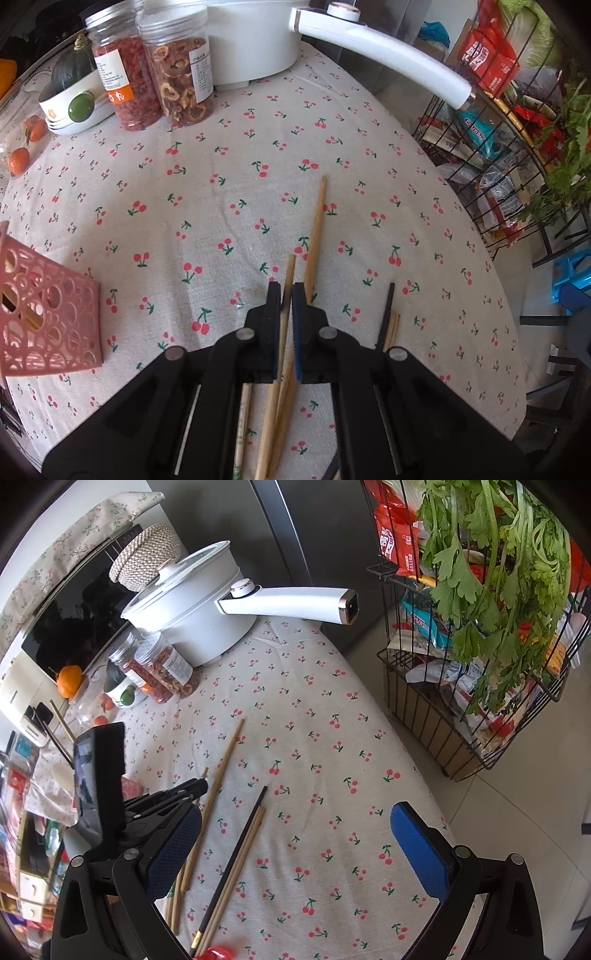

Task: Organize utensils
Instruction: 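Carry wooden chopsticks into the basket with the left gripper while the right grasps one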

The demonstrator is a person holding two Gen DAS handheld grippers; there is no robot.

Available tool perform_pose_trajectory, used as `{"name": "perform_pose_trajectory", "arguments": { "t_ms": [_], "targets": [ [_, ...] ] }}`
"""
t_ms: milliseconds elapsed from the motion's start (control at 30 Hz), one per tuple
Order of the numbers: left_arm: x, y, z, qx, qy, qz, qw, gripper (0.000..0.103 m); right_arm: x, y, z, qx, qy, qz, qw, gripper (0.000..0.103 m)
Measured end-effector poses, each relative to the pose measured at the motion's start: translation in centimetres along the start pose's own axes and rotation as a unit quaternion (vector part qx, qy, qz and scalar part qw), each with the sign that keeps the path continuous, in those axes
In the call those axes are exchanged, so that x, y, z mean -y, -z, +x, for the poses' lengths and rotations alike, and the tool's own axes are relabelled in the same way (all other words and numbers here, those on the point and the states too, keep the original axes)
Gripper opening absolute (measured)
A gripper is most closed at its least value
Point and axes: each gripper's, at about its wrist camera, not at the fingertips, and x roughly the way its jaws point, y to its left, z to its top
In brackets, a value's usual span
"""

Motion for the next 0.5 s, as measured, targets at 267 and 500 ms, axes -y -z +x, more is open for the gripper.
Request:
{"name": "perform_pose_trajectory", "arguments": {
  "t_ms": [267,500],
  "targets": [
    [-1.3,3.9,-10.2,0.095,0.04,0.037,0.994,0.006,-0.7,0.1,2.4,-0.031,0.004,0.01,0.999,0.103],
    [-6.0,7.4,-16.7,0.159,0.052,0.018,0.9858,0.006,-3.5,-0.1,4.6,-0.046,0.007,-0.024,0.999,0.103]
  ]
}}
